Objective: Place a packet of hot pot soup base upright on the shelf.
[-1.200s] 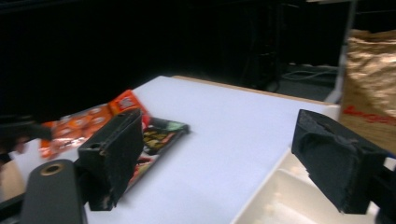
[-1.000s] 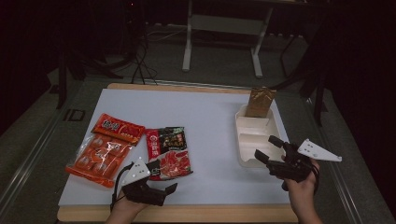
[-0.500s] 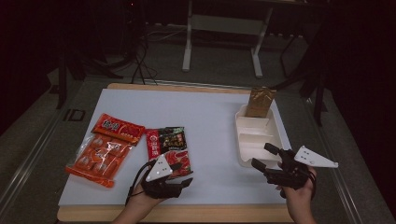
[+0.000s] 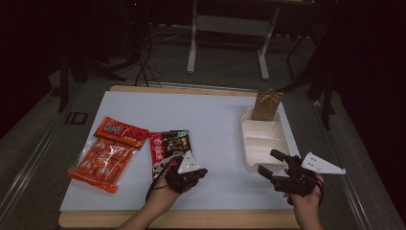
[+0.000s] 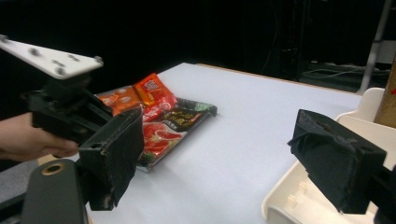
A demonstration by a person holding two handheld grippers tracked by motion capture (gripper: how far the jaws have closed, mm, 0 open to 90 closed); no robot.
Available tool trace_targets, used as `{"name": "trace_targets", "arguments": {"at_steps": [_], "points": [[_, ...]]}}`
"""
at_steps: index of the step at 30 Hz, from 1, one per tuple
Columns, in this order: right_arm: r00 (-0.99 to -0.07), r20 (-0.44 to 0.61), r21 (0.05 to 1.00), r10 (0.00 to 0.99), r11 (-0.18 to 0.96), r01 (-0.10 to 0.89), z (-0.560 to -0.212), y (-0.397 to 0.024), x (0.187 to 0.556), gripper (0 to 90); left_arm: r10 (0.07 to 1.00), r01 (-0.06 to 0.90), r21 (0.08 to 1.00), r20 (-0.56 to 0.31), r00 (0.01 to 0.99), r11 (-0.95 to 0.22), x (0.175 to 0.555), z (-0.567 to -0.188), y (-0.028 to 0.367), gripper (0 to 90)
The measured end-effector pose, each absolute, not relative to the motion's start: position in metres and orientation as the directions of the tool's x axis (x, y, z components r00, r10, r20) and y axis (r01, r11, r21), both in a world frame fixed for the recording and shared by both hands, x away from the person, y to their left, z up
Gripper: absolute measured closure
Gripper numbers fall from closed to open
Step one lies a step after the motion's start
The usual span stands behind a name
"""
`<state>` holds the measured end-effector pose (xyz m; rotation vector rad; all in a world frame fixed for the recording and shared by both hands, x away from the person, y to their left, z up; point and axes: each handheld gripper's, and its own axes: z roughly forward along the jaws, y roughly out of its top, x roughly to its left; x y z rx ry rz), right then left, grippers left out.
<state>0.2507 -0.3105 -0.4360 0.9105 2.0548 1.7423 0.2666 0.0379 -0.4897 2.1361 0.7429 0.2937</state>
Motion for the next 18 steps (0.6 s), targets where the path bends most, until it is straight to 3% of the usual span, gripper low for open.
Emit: {"name": "trace_targets", "arguments": {"at_steps": [6, 18], "points": [[-0.746, 0.180, 0.960, 0.641, 0.053, 0.276, -0.437, -0.315, 0.250, 17.1, 0.629, 0.485, 0.705, -0.071, 0.774, -0.517, 0.278, -0.502, 0.034, 90.0], [-0.753, 0.172, 0.957, 0.635, 0.073, 0.281, -0.441, -0.310, 0.252, 17.1, 0.677, 0.548, 0.636, -0.055, 0.734, -0.543, 0.286, -0.512, 0.030, 90.0]]}}
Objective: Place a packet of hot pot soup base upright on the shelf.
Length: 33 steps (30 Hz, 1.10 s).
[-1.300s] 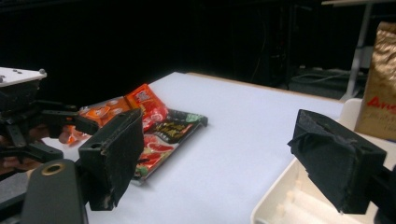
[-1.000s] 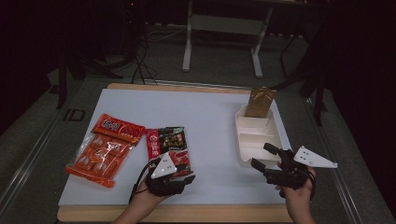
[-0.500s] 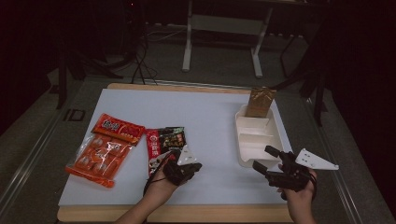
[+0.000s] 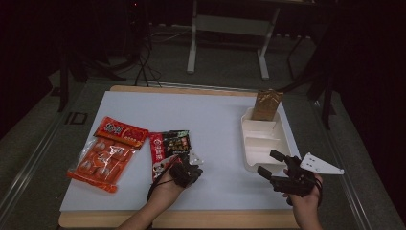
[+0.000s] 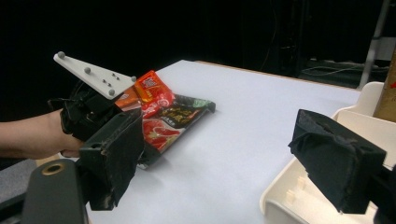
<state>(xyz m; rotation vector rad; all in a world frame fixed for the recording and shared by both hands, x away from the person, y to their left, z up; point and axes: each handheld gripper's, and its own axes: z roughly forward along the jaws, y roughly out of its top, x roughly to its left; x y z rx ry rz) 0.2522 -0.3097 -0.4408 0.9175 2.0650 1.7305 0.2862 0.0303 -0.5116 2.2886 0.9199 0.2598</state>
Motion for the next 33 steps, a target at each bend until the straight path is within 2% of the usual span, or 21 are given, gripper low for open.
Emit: {"name": "trace_targets", "arguments": {"at_steps": [7, 25, 33], "points": [[-0.749, 0.180, 0.957, 0.638, 0.063, 0.284, -0.441, -0.313, 0.252, 17.2, 0.691, 0.548, 0.619, -0.013, 0.723, -0.562, 0.283, -0.512, 0.025, 90.0], [-0.751, 0.169, 0.958, 0.639, 0.073, 0.277, -0.439, -0.311, 0.249, 17.2, 0.704, 0.582, 0.656, -0.107, 0.702, -0.481, 0.258, -0.515, 0.059, 90.0], [-0.761, 0.162, 0.957, 0.628, 0.089, 0.276, -0.439, -0.308, 0.249, 17.5, 0.690, 0.563, 0.699, -0.138, 0.711, -0.440, 0.258, -0.506, 0.073, 90.0]]}}
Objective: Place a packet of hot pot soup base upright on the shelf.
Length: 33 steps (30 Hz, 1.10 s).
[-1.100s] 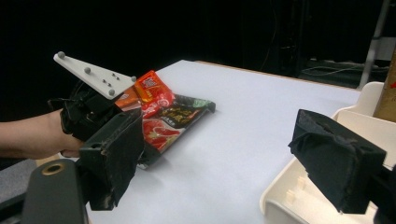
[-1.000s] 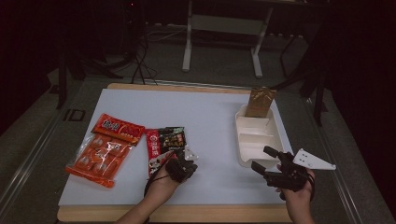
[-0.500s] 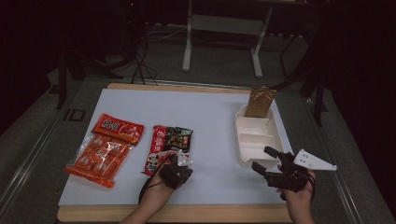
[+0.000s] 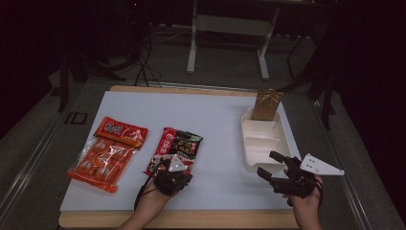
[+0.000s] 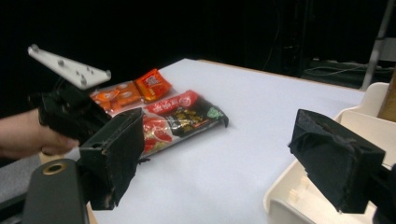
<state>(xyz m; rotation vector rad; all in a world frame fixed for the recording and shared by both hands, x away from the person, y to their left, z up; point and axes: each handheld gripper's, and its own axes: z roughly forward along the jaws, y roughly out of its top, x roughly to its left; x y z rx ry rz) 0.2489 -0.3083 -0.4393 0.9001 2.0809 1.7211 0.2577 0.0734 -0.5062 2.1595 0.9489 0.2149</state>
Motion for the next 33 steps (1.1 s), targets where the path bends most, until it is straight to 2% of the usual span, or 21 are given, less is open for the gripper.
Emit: {"name": "trace_targets", "arguments": {"at_steps": [9, 15, 18, 23, 26, 27, 30, 32, 33], "points": [[-0.758, 0.137, 0.952, 0.638, 0.126, 0.278, -0.441, -0.302, 0.247, 15.8, 0.715, 0.550, 0.751, -0.152, 0.683, -0.365, 0.263, -0.493, 0.105, 90.0], [-0.756, 0.148, 0.965, 0.638, 0.075, 0.252, -0.437, -0.307, 0.240, 13.7, 0.716, 0.515, 0.793, -0.148, 0.682, -0.326, 0.269, -0.489, 0.124, 90.0], [-0.740, 0.120, 0.968, 0.661, 0.087, 0.234, -0.437, -0.309, 0.237, 13.3, 0.733, 0.512, 0.804, -0.146, 0.664, -0.303, 0.274, -0.489, 0.132, 90.0], [-0.724, 0.107, 0.970, 0.681, 0.090, 0.227, -0.436, -0.311, 0.232, 13.2, 0.761, 0.513, 0.821, -0.161, 0.628, -0.251, 0.282, -0.488, 0.143, 78.6], [-0.726, 0.100, 0.976, 0.681, 0.077, 0.206, -0.435, -0.312, 0.230, 12.8, 0.772, 0.514, 0.828, -0.171, 0.613, -0.224, 0.289, -0.486, 0.150, 75.8], [-0.721, 0.094, 0.975, 0.687, 0.084, 0.206, -0.434, -0.312, 0.229, 12.8, 0.775, 0.513, 0.829, -0.168, 0.608, -0.223, 0.291, -0.486, 0.152, 71.7], [-0.710, 0.089, 0.972, 0.699, 0.093, 0.214, -0.435, -0.312, 0.229, 12.8, 0.783, 0.506, 0.836, -0.163, 0.601, -0.214, 0.299, -0.484, 0.156, 69.8], [-0.708, 0.098, 0.972, 0.699, 0.087, 0.220, -0.435, -0.312, 0.229, 12.8, 0.788, 0.505, 0.834, -0.151, 0.597, -0.223, 0.305, -0.483, 0.157, 63.9], [-0.709, 0.104, 0.971, 0.698, 0.084, 0.225, -0.435, -0.312, 0.229, 12.7, 0.790, 0.502, 0.833, -0.142, 0.597, -0.230, 0.307, -0.483, 0.158, 63.7]]}}
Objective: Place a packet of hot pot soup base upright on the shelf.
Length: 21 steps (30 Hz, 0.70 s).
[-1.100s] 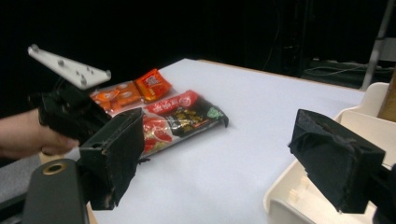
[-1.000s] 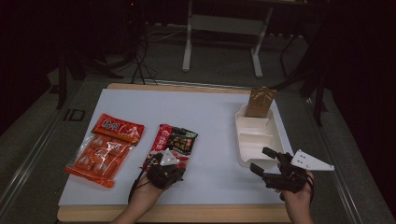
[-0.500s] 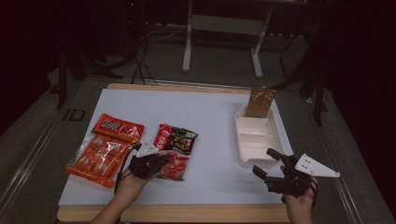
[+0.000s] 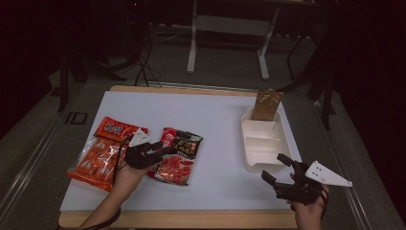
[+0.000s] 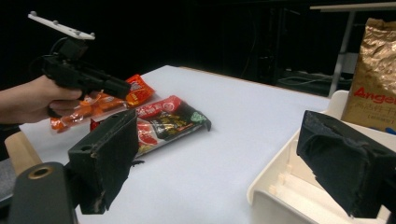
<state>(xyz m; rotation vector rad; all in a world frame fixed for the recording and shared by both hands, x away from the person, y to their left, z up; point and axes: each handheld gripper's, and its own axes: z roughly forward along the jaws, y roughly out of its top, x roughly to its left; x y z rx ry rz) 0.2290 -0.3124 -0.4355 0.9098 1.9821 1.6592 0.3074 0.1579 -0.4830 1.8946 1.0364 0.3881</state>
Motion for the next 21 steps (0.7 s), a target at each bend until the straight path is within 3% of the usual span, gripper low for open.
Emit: {"name": "trace_targets", "arguments": {"at_steps": [8, 18, 21], "points": [[-0.718, 0.079, 0.968, 0.692, 0.118, 0.220, -0.435, -0.307, 0.229, 11.1, 0.799, 0.522, 0.823, -0.152, 0.582, -0.224, 0.333, -0.486, 0.162, 55.5], [-0.727, 0.067, 0.967, 0.684, 0.134, 0.215, -0.437, -0.303, 0.231, 11.0, 0.826, 0.557, 0.803, -0.157, 0.541, -0.213, 0.361, -0.494, 0.168, 55.1], [-0.730, 0.063, 0.966, 0.681, 0.141, 0.215, -0.438, -0.301, 0.231, 11.6, 0.845, 0.574, 0.789, -0.141, 0.516, -0.219, 0.368, -0.500, 0.167, 48.7]]}}
